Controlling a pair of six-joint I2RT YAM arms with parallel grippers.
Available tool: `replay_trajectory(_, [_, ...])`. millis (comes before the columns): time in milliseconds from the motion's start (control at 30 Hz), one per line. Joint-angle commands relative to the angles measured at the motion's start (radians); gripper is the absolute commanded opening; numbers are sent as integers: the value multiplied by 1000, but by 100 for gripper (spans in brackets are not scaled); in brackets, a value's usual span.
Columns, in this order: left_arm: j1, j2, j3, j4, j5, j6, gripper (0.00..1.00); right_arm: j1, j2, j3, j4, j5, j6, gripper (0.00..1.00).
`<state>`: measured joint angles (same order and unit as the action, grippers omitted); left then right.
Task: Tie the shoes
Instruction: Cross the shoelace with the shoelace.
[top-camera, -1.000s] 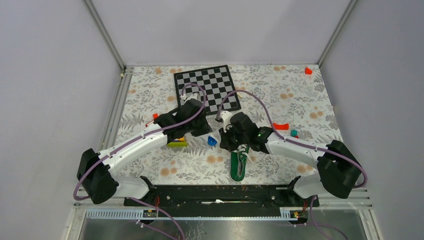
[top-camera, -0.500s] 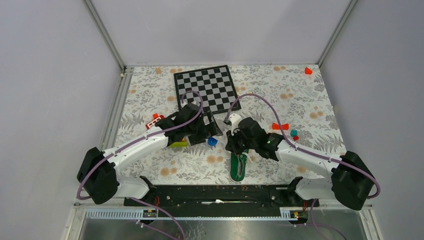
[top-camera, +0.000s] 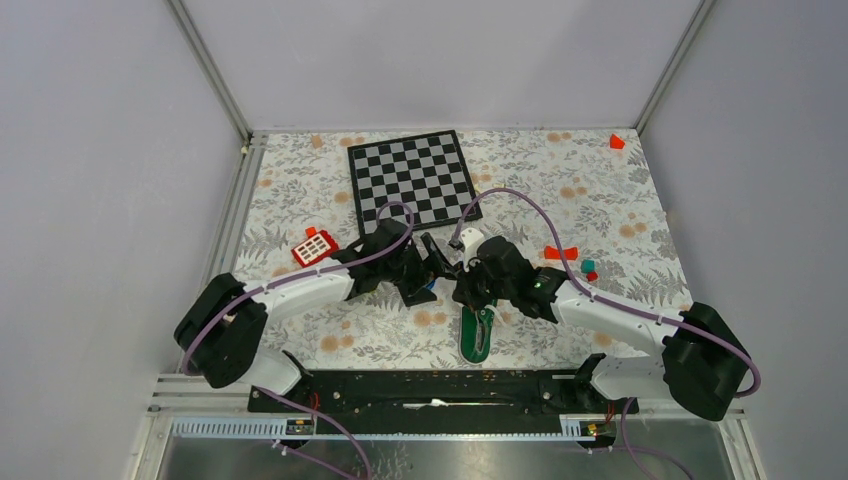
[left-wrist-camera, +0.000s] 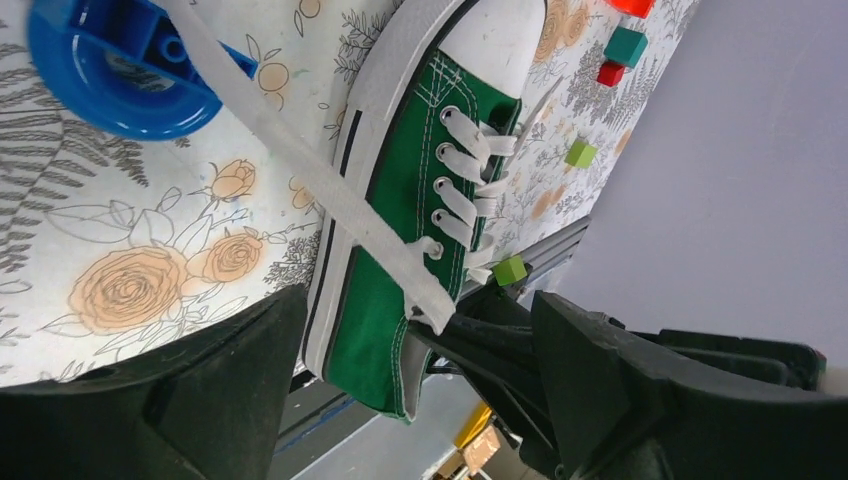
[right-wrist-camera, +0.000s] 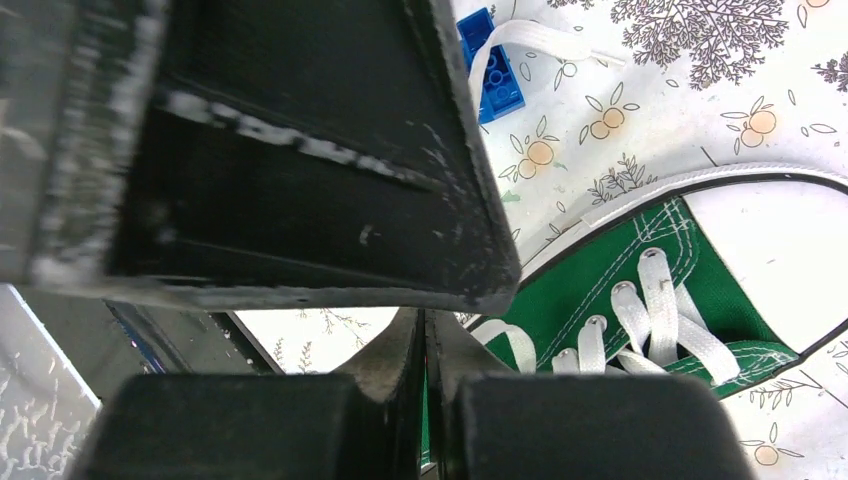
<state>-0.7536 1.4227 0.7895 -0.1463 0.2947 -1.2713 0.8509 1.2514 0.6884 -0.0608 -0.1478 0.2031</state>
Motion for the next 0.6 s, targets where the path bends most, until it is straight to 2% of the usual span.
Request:
replay_trajectory(0, [-13,41,9,125,60,-81,84,7,-14,7,27,13,8,0])
replay_trajectory(233, [-23,50,-8,148,53,-105,71,7,-7,17,21,13,5,0])
replay_trajectory(300, [-24,50,-14,148,48,-110,62,7,-7,16,16,13,5,0])
replay_trajectory(367, [-24,53,-13,132,45,-113,44,7,-7,17,9,16,5,0])
replay_trajectory(467, [-24,62,-4,108,45,-108,7,7,-21,27,-23,65,30,0])
replay_trajectory(500, [-23,64,-1,98,46,-104,0,7,-31,34,-45,92,40,8])
replay_trajectory(567, [-22,61,-4,82,37,-98,0,7,-73,47,-84,139,59,44])
